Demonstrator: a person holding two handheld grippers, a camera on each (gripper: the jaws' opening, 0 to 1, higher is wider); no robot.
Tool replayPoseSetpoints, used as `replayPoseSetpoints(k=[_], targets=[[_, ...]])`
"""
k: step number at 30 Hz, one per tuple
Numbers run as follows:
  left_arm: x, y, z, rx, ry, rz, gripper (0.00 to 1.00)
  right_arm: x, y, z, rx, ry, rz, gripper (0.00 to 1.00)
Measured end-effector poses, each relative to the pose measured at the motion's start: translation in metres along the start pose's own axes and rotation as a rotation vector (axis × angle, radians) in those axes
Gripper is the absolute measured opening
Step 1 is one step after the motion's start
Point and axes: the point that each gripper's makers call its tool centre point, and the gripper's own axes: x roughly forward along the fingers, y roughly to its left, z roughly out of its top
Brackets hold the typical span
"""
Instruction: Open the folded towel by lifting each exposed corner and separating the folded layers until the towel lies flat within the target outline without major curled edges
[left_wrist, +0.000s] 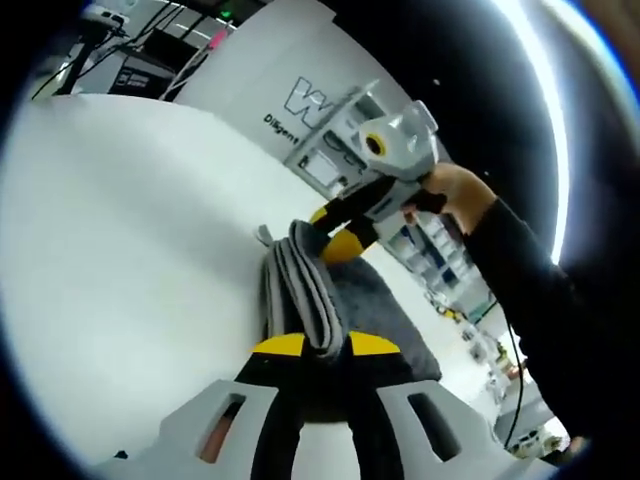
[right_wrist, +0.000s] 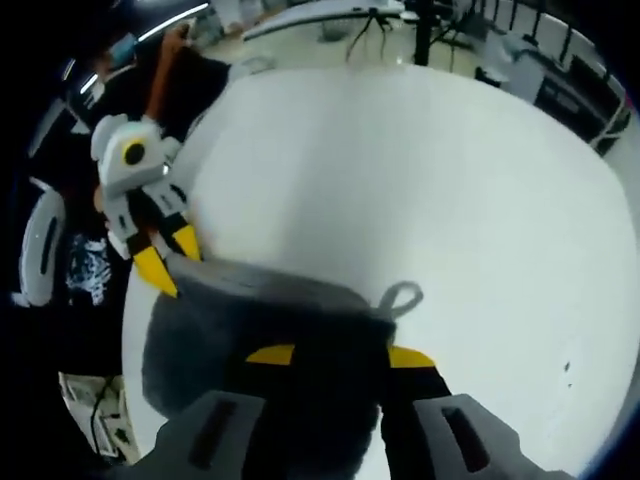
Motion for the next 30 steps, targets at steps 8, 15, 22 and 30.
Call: replayPoseSetpoints(k=[8,15,22,30], targets=[[0.000,-0.002,-0.002,0.010,0.003,-0.011,0.09,0.000,0.005,-0.001,-0.017,0.013,-0.009,0.20],[0.001,-0.002,-0.003,0.004,0.011,-0.015,0.09,-0.014,-0.008,0.014,-0.060,-0.015,-0.043,0.16],[0.002,0.000,-0.002,0.001,0.016,-0.022,0.09,0.008,-0.003,0.011,-0.102,0.052,-0.052,0.17],[0.003,0.001,0.000,-0.002,0.016,-0.029,0.08,0.016,0.005,0.007,-0.161,0.081,-0.069,0.06]])
